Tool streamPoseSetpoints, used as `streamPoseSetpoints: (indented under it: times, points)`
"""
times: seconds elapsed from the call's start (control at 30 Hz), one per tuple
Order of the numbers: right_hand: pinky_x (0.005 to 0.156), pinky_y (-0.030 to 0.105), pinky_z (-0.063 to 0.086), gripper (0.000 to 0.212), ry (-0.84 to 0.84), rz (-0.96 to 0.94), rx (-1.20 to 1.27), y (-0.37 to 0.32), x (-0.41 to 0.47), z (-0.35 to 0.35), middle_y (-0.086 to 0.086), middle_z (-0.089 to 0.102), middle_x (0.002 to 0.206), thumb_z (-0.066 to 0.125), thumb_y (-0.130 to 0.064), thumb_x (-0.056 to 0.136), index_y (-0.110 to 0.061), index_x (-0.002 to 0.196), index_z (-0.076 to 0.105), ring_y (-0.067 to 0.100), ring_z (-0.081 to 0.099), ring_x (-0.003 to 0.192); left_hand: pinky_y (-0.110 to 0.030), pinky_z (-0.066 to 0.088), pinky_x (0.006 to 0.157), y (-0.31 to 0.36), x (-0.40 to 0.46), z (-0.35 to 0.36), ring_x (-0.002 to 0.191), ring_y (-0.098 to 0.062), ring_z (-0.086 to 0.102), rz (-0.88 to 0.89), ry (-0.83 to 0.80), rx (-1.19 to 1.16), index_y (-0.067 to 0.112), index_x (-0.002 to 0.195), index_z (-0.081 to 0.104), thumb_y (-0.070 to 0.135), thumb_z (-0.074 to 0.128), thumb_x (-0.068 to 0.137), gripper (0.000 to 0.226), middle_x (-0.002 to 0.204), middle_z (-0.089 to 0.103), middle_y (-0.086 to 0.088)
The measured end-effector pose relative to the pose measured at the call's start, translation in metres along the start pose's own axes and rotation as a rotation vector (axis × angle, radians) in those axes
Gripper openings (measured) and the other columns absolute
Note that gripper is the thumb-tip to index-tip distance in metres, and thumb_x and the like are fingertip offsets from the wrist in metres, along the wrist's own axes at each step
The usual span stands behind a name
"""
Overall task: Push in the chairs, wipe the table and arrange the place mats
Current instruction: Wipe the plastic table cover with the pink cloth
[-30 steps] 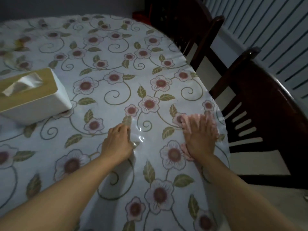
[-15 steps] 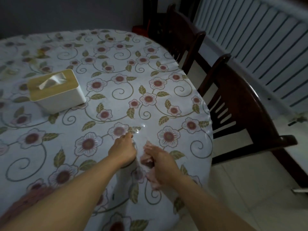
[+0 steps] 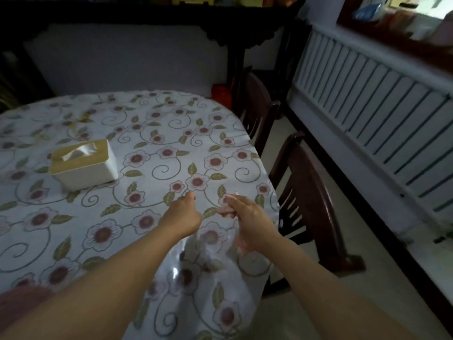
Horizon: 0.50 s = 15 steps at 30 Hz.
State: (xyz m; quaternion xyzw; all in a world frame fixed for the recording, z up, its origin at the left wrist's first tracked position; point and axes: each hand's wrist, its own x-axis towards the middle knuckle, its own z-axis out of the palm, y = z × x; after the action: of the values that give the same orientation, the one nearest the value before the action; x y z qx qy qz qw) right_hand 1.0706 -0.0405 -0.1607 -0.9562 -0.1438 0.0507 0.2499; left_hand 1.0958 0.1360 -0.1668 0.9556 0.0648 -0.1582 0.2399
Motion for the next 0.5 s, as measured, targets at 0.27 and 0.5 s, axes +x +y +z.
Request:
streamPoseSetpoints:
  times: [0.27, 0.5]
  points:
    - [0.103, 0.037, 0.039, 0.061, -0.051, -0.179, 0.031, 0.055, 0.012, -0.087, 0.007, 0.041, 0.145, 0.041, 0.009, 0.086, -0.012, 0.143, 0.035, 0.022, 0.04, 0.13, -0.039, 0.041, 0.1, 0.091, -0.011, 0.025, 0.127, -0.029, 0.042, -0.076, 0.066, 0.009, 0.012, 0.141, 0.029, 0.013, 0.05, 0.088, 0.058, 0.142, 0.041, -0.014]
    - [0.096, 0.038, 0.043, 0.058, -0.03, -0.274, 0.117, 0.091, 0.061, -0.132, 0.007, 0.048, 0.137, 0.04, 0.01, 0.086, -0.013, 0.139, 0.042, 0.025, 0.048, 0.12, -0.04, 0.041, 0.1, 0.136, 0.031, 0.017, 0.125, -0.03, 0.044, -0.146, 0.135, -0.016, 0.009, 0.136, 0.034, 0.011, 0.047, 0.088, 0.05, 0.14, 0.042, -0.016]
